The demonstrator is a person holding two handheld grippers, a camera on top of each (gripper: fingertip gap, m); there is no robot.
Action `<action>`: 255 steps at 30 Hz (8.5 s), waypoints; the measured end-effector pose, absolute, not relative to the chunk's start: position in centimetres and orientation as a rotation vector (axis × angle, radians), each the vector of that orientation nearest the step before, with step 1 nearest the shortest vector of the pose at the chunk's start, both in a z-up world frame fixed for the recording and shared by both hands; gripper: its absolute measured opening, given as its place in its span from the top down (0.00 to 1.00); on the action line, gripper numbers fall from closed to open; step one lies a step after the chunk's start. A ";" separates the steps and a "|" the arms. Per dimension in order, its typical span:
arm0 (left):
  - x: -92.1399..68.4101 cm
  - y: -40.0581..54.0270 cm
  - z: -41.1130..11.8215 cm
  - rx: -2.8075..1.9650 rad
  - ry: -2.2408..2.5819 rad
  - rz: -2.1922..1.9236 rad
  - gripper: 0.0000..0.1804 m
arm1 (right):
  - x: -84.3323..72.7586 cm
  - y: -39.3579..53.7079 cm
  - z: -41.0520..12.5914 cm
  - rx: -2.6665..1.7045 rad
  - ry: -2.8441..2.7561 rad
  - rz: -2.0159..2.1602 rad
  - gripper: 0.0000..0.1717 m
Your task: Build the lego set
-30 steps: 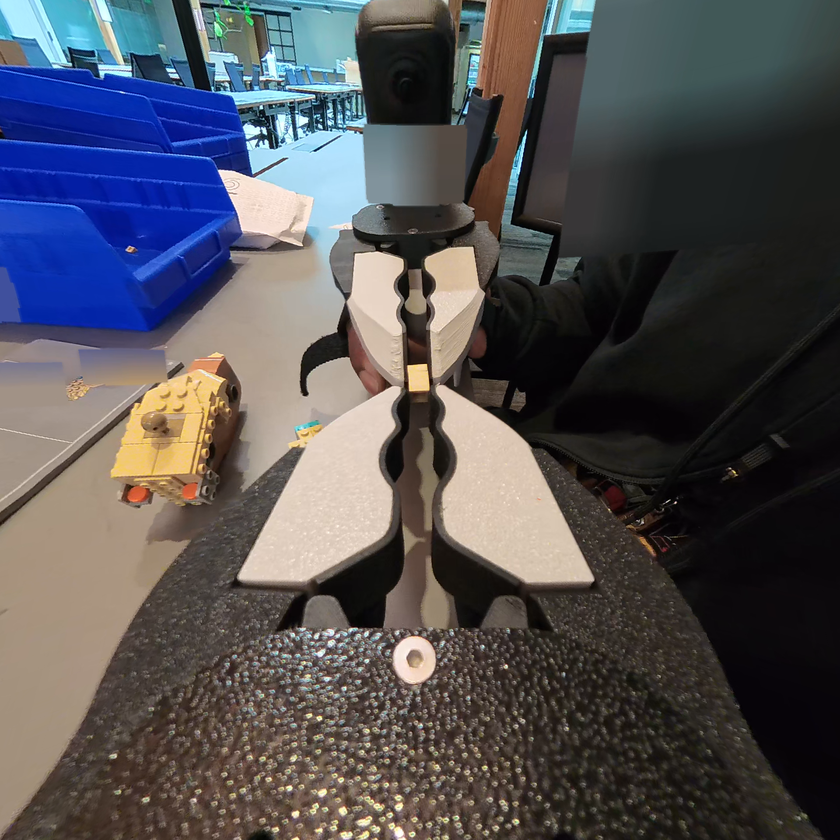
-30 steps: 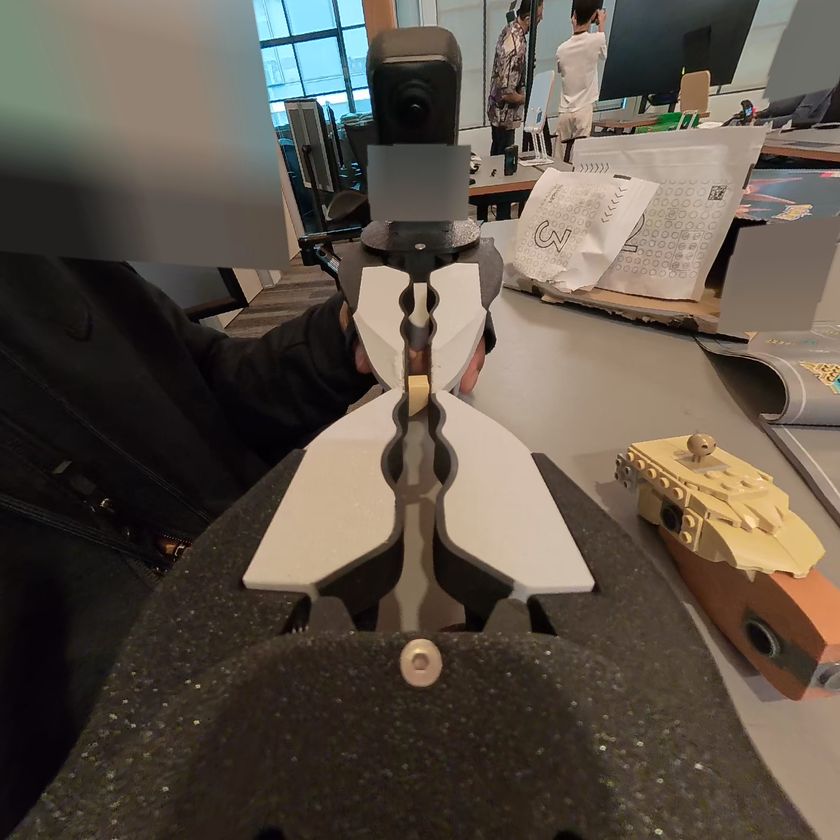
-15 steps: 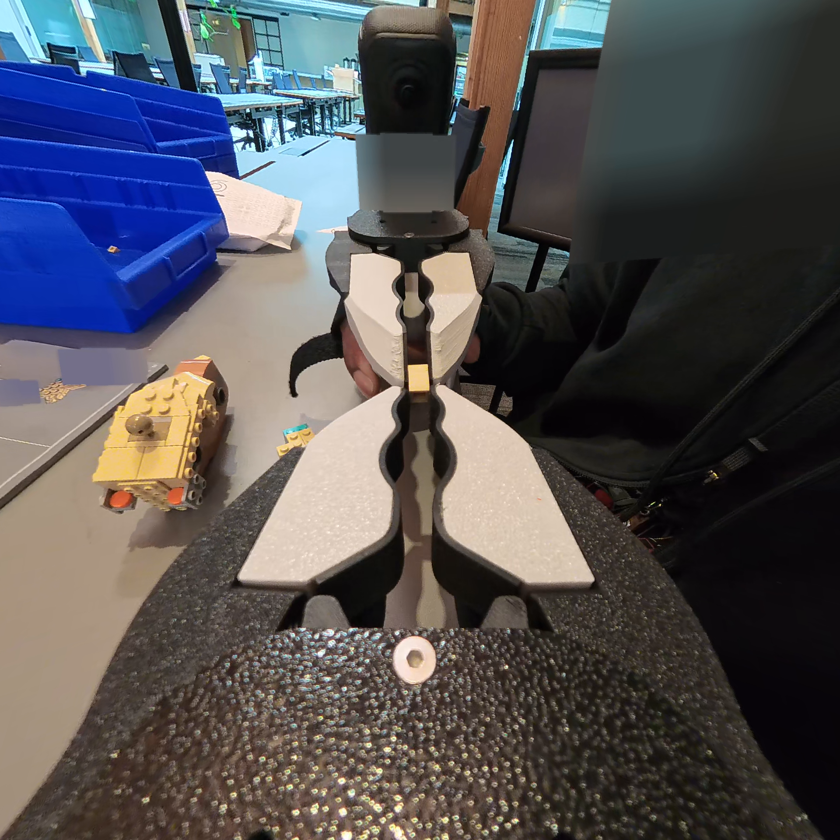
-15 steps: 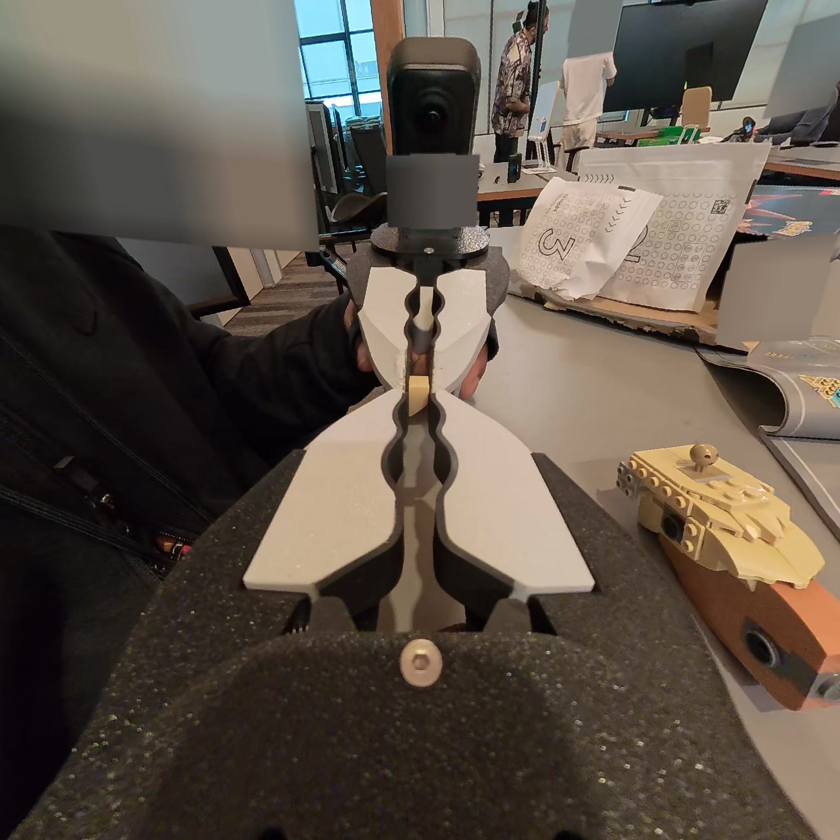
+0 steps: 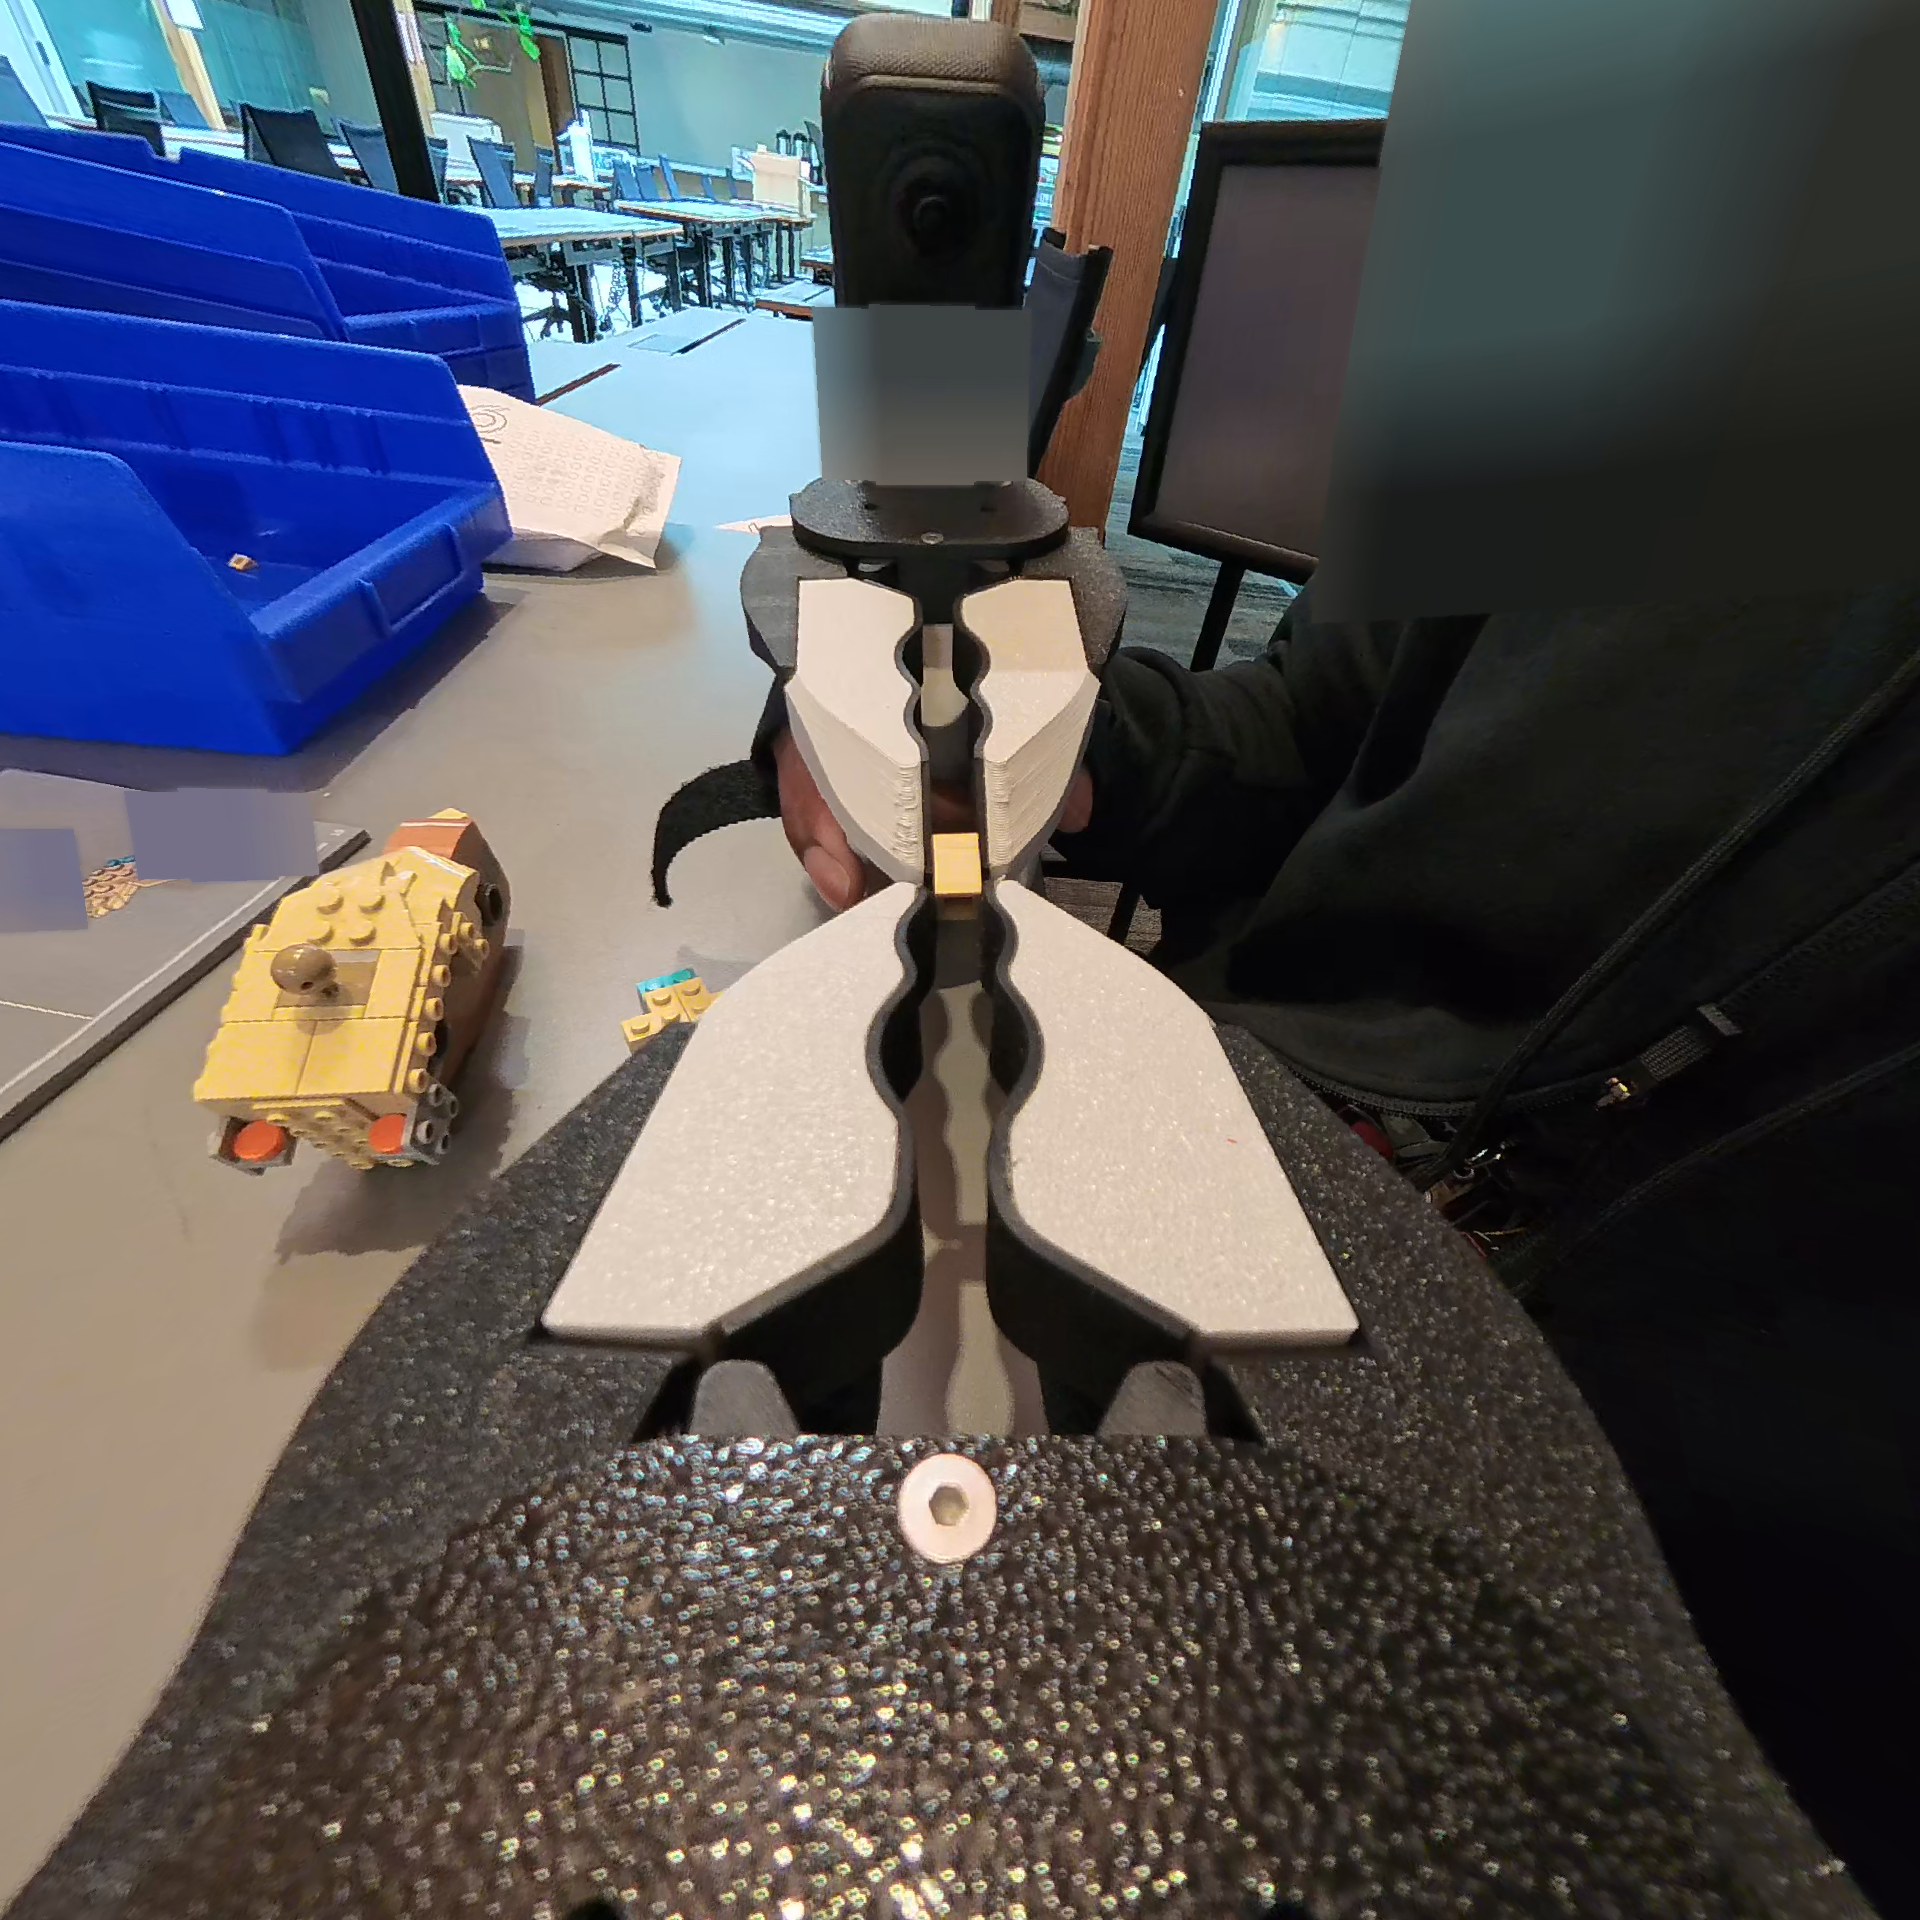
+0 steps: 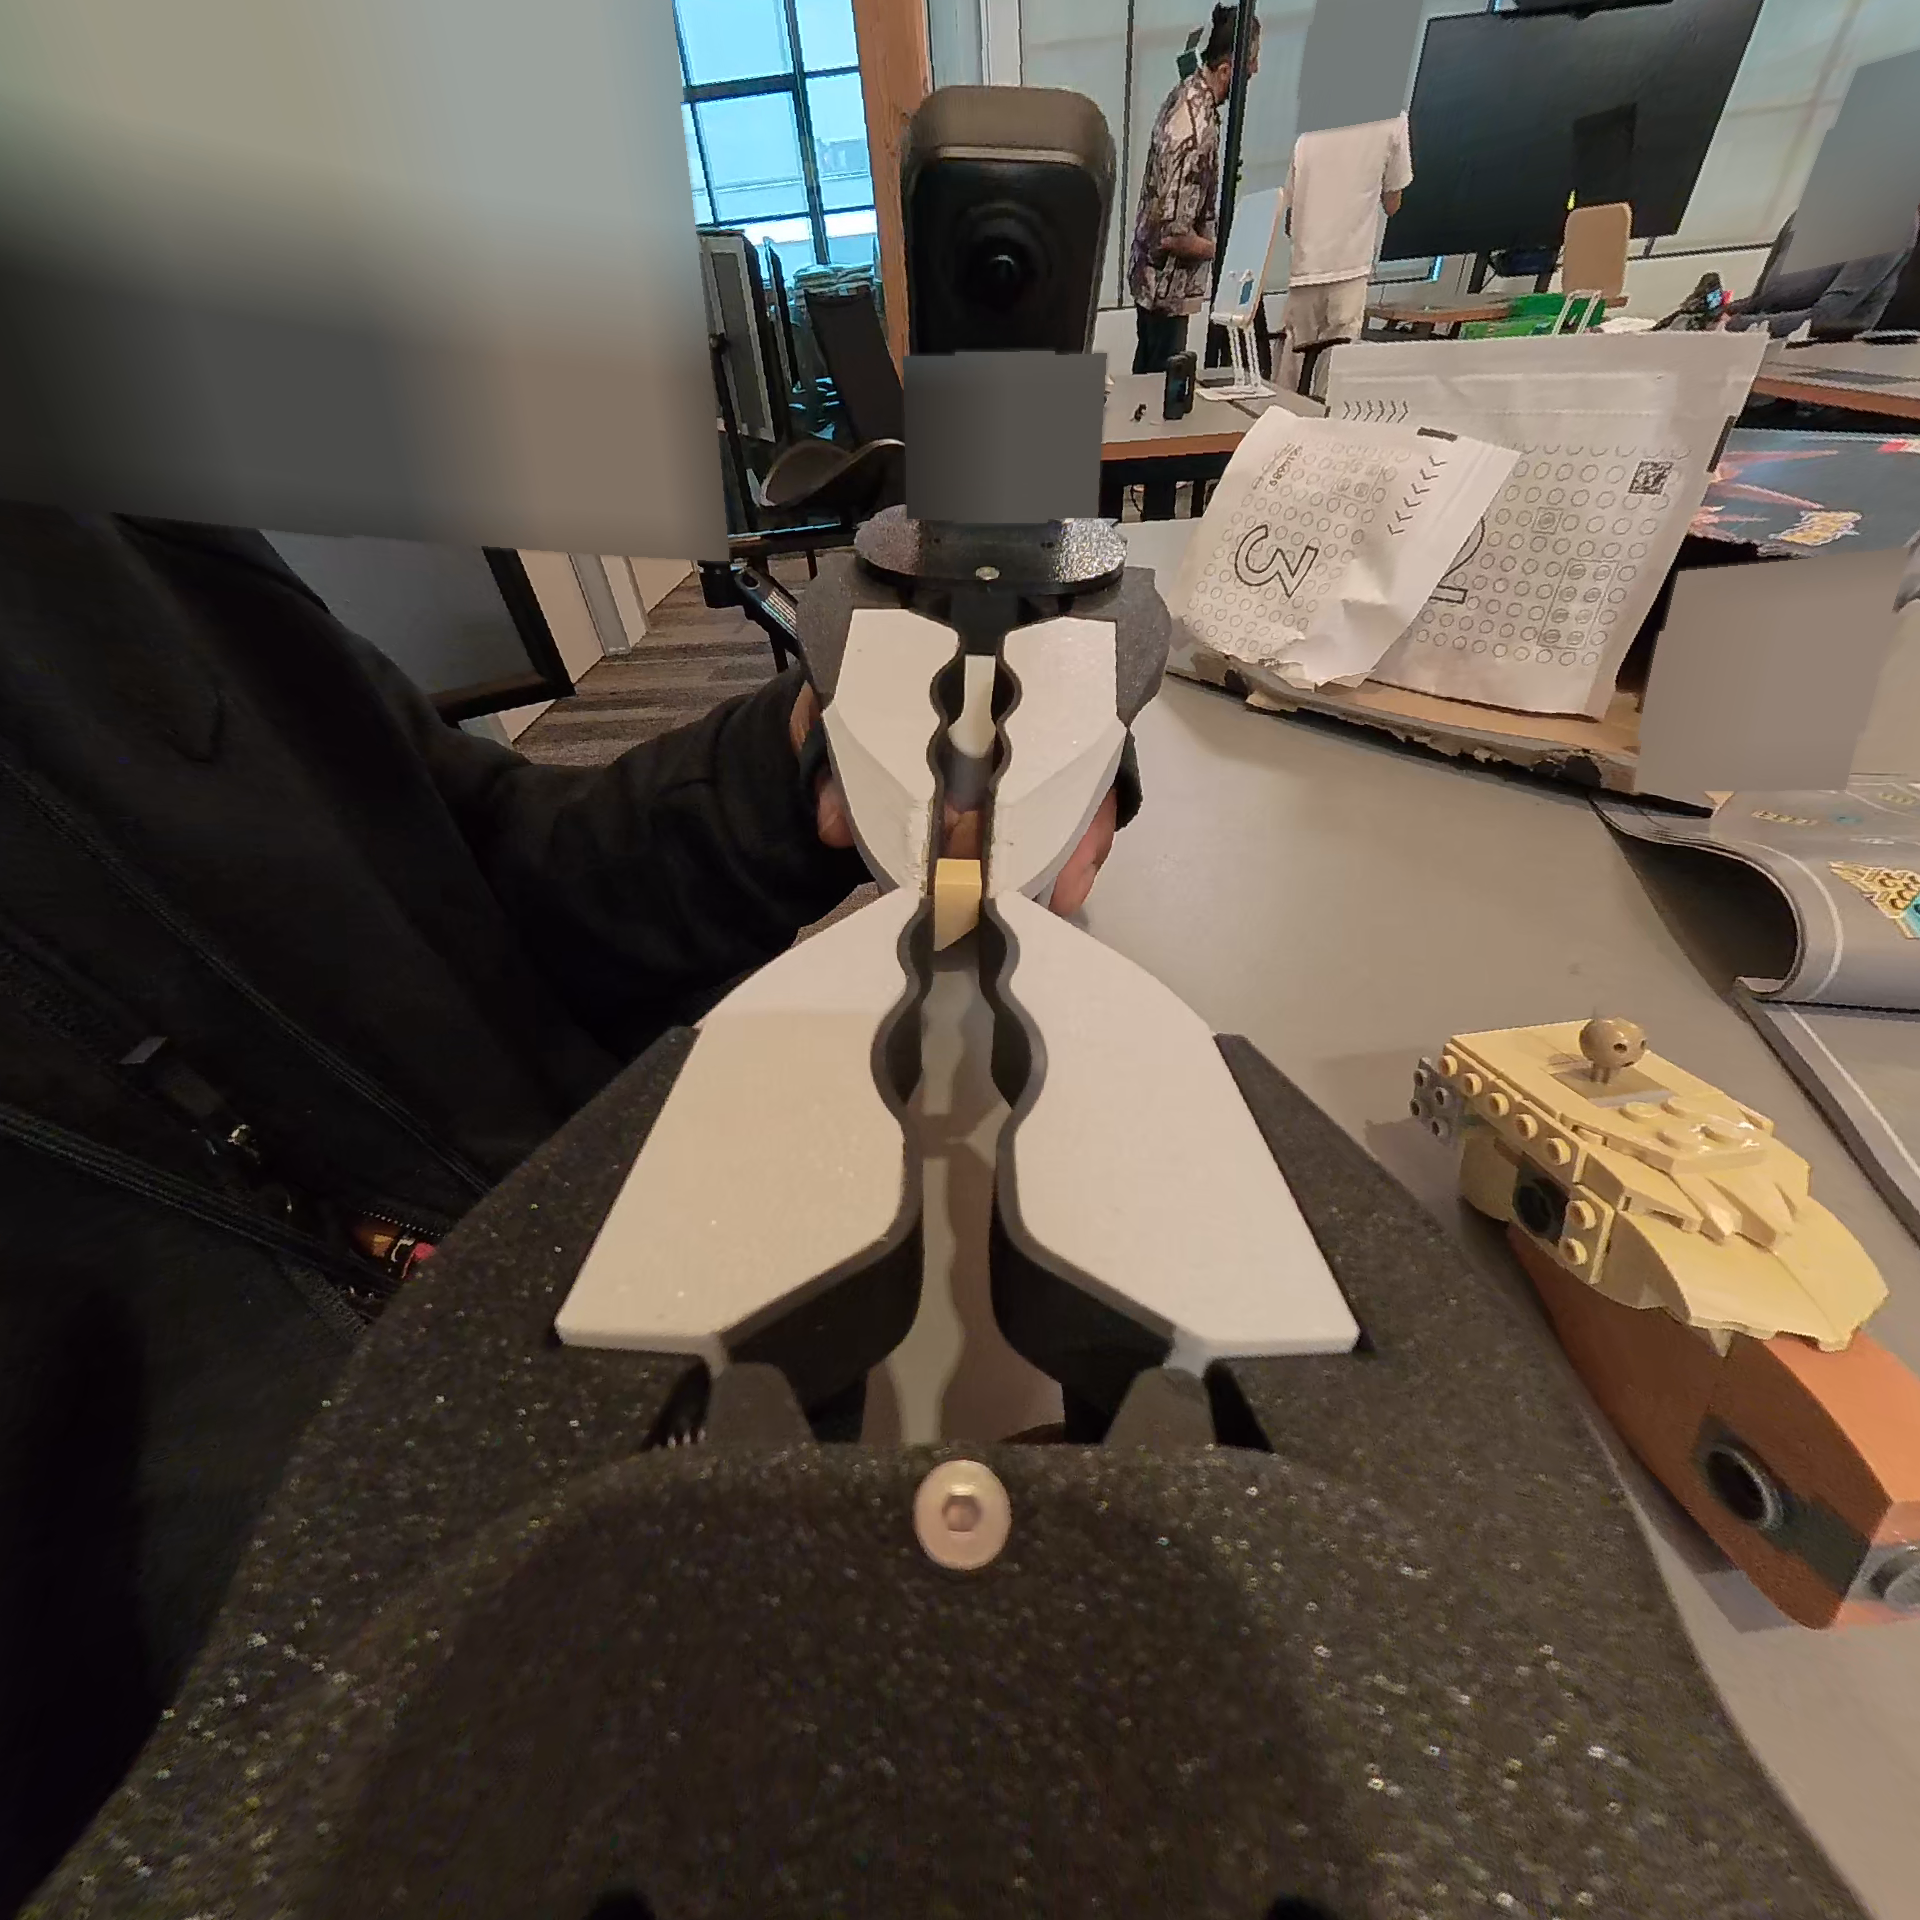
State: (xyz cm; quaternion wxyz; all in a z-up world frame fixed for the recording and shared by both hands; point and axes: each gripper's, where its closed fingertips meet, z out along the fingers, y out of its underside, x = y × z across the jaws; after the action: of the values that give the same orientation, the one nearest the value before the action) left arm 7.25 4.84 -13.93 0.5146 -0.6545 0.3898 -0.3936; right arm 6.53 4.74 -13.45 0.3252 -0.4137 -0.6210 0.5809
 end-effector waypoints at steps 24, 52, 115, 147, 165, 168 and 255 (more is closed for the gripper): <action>6.0 6.1 -14.9 -1.680 0.873 -0.845 0.96 | 6.4 6.5 -14.1 -1.223 -1.593 1.509 0.88; 5.8 7.4 -15.4 -1.732 0.822 -0.796 0.91 | 12.7 16.3 -19.2 -1.694 -1.631 1.094 0.95; 2.7 27.0 -2.7 -1.181 0.283 -0.869 0.78 | 9.6 24.5 -16.8 -1.470 -1.683 1.053 0.82; -1.1 31.2 2.3 -1.138 -0.121 -1.152 0.88 | 5.7 22.1 -4.8 -1.277 -1.219 1.646 0.68; 6.4 26.9 -13.0 -1.657 0.870 -0.718 0.79 | 11.7 25.3 -22.0 -1.707 -1.922 0.834 0.80; 6.2 27.1 -13.0 -1.642 0.874 -0.683 0.79 | 11.5 25.1 -22.7 -1.721 -1.948 0.785 0.83; 5.4 24.9 -14.4 -1.674 1.037 -0.741 0.96 | 11.2 23.5 -22.3 -1.618 -2.060 0.697 0.92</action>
State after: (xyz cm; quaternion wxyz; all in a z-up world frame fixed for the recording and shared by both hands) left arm 5.41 24.85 -14.41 0.4958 -0.6910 0.4280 -0.3058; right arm 11.16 23.52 -22.32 0.2137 -0.5831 -0.7425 0.2512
